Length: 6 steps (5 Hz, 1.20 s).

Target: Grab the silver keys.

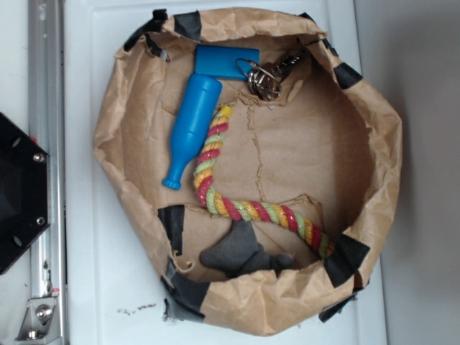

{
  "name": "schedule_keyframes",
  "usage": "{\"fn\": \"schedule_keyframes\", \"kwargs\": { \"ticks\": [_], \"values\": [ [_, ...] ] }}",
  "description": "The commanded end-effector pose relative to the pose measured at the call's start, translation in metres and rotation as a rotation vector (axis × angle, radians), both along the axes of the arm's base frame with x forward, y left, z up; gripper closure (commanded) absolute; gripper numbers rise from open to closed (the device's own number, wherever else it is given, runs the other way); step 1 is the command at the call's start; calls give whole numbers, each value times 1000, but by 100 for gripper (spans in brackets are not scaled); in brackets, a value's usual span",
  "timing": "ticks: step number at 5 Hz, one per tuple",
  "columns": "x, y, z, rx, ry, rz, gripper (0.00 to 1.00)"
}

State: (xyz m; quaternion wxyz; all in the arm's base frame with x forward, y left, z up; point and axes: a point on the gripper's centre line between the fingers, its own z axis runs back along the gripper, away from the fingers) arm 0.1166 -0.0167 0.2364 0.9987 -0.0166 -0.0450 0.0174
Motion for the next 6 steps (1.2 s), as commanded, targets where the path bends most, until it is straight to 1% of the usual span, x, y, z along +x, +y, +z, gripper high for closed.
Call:
{"fn": "schedule_keyframes", "kwargs": {
  "ticks": [1,2,3,4,6],
  "values": [
    [0,0,0,0,0,0,0],
    [39,8,-11,-26,-32,-71,0],
    [71,8,-27,-4,-84,-228,0],
    [100,24,-35,-13,-146,-313,0],
    [100,24,-35,-13,-146,-313,0]
  ]
}}
